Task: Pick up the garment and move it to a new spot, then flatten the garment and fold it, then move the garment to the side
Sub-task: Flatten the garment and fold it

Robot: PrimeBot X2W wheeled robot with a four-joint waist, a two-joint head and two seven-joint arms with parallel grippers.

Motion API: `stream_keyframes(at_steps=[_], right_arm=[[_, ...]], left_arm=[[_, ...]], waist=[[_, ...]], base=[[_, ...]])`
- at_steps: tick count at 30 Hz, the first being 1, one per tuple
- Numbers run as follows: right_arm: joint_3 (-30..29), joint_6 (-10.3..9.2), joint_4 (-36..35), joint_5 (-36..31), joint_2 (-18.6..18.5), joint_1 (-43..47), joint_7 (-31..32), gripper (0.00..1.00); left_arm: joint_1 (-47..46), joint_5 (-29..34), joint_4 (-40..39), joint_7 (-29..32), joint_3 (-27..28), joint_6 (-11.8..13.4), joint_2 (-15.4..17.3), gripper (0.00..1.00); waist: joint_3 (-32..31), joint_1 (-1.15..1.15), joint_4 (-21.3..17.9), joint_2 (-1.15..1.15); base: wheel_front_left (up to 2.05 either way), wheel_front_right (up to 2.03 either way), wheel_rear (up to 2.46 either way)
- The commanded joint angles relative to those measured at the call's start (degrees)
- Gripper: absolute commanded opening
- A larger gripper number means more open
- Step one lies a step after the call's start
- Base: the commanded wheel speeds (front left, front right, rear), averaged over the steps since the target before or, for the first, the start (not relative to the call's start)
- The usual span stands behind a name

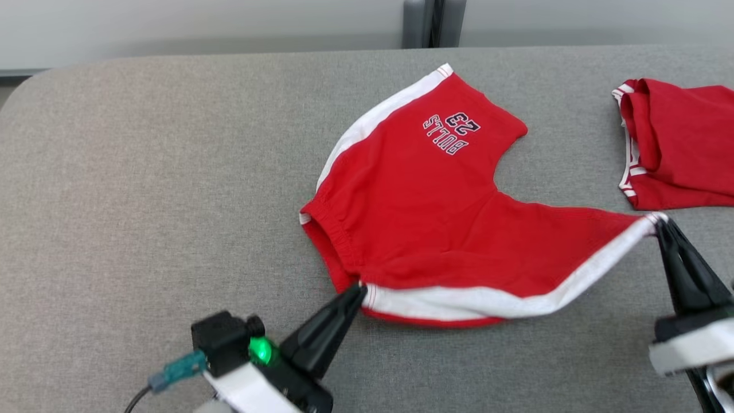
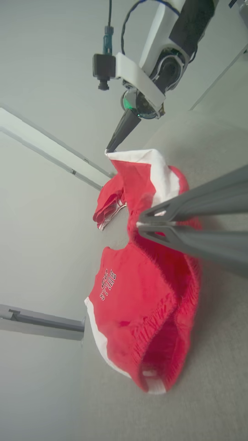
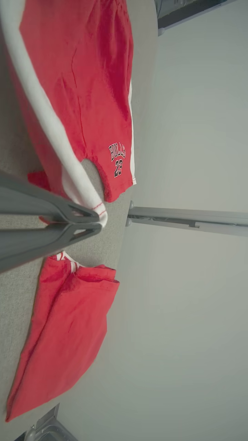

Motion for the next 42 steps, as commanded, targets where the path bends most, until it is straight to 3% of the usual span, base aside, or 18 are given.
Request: stream_keyframes(at_steps=[1,5,11,22,34,42], right_arm=[[1.4,-0.01,2.7,-0.3,-0.8,-3.4,-0.3,0.00],[6.1,-0.01,11.5,-0.4,-2.3,-14.5,0.1,0.00],[14.2,-0.01,23.9,0.4,-3.9,-31.1,0.2,0.00],[25.4,-0.01,39.5,4.1,-5.0,-51.3,-0.2,0.00],[33.6,-0.01,48.6,5.6,-5.8,-64.6,-0.3,0.00],[38.1,-0.01,54.0,7.9,-4.7,-69.1,-0.3,0.00]], left_arm=[[-1.8,-1.6,1.5,-0.2,0.9,-0.1,-1.4,0.00],[-5.9,-5.7,5.6,-0.2,2.2,-0.1,-5.3,0.00],[-9.2,-12.6,9.5,-0.2,8.7,-0.1,-11.2,0.00],[-15.3,-18.3,13.5,-0.1,11.4,-0.1,-17.1,0.00],[-20.2,-18.6,17.3,-0.1,13.1,-0.1,-19.8,0.00],[-23.5,-20.5,20.6,-0.1,10.4,-0.1,-20.1,0.00]], waist=[[1.0,0.00,0.1,0.00],[3.4,0.00,0.8,0.00],[7.0,0.00,2.9,0.00],[12.9,0.00,9.4,0.00],[17.3,0.00,14.7,0.00],[19.1,0.00,16.0,0.00]], base=[[0.00,0.00,0.00],[0.00,0.00,0.00],[0.00,0.00,0.00],[0.00,0.00,0.00],[0.00,0.00,0.00],[0.00,0.00,0.00]])
